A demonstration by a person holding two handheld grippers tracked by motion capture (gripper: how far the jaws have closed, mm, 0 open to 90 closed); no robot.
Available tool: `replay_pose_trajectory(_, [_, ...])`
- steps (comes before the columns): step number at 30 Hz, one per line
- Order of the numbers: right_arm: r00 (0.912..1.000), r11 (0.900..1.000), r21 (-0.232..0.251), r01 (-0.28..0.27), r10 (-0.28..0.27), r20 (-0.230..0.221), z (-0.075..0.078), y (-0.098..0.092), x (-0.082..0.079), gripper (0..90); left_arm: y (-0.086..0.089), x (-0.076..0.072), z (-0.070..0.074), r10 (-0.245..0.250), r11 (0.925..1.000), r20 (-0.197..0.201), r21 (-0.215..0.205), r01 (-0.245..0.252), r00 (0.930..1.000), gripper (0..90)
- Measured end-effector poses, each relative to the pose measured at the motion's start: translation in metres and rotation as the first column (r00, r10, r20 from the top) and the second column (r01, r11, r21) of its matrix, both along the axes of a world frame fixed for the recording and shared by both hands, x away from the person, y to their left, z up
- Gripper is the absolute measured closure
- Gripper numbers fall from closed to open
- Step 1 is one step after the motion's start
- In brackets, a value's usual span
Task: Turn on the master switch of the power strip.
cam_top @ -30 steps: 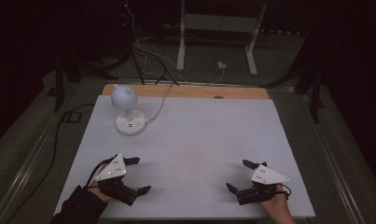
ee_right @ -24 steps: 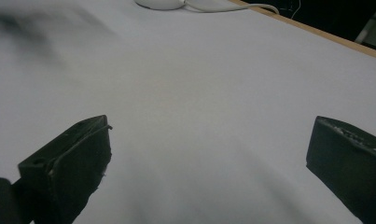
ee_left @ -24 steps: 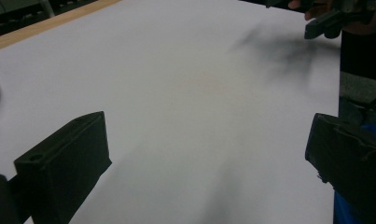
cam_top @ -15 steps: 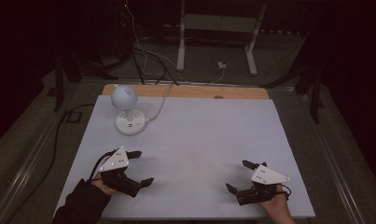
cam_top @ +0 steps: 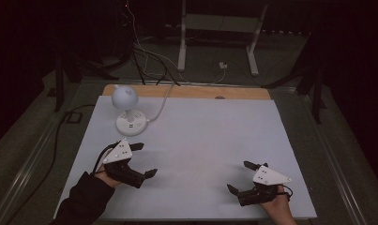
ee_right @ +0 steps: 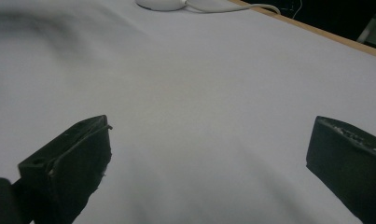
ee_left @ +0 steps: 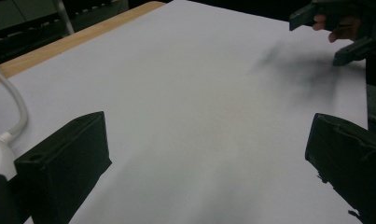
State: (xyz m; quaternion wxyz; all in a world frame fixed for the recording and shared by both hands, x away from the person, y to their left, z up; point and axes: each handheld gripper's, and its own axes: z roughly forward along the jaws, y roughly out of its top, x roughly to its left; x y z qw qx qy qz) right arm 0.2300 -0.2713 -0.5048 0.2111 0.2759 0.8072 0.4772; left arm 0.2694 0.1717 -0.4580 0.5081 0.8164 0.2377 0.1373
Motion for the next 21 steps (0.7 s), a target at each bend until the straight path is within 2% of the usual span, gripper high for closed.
replay_pose_trajectory(3, [1.0000, 1.000, 0.000, -0.001, 0.001, 0.001, 0.000, 0.000, 0.000, 0.0, -0.002, 0.003, 0.001, 0.010, 0.9999, 0.008, 0.011, -0.010, 0.9999, 0.3])
replay_pose_trajectory(13, [1.0000, 1.000, 0.001, 0.000, 0.000, 0.001, 0.000, 0.000, -0.001, 0.0, -0.003, 0.016, 0.008, 0.053, 0.9985, 0.003, -0.009, -0.053, 0.9986, 0.3])
replay_pose_trajectory(15, [1.0000, 1.000, 0.001, 0.001, -0.001, 0.001, 0.000, 0.000, -0.001, 0.0, -0.004, 0.021, 0.010, 0.089, 0.9960, 0.013, -0.009, -0.089, 0.9959, 0.3])
replay_pose_trajectory(19, [1.0000, 1.000, 0.003, 0.001, -0.001, 0.000, 0.001, 0.000, -0.001, 0.0, -0.003, 0.028, 0.010, 0.122, 0.9925, 0.022, -0.008, -0.122, 0.9923, 0.3])
replay_pose_trajectory(20, [1.0000, 1.000, 0.003, 0.001, -0.001, 0.000, 0.001, 0.000, -0.001, 0.0, -0.003, 0.033, 0.009, 0.142, 0.9898, 0.019, 0.004, -0.142, 0.9897, 0.3])
replay_pose_trajectory(21, [1.0000, 1.000, 0.004, 0.001, -0.001, -0.002, 0.001, 0.000, -0.001, 0.0, -0.003, 0.033, 0.009, 0.142, 0.9898, 0.019, 0.004, -0.142, 0.9897, 0.3])
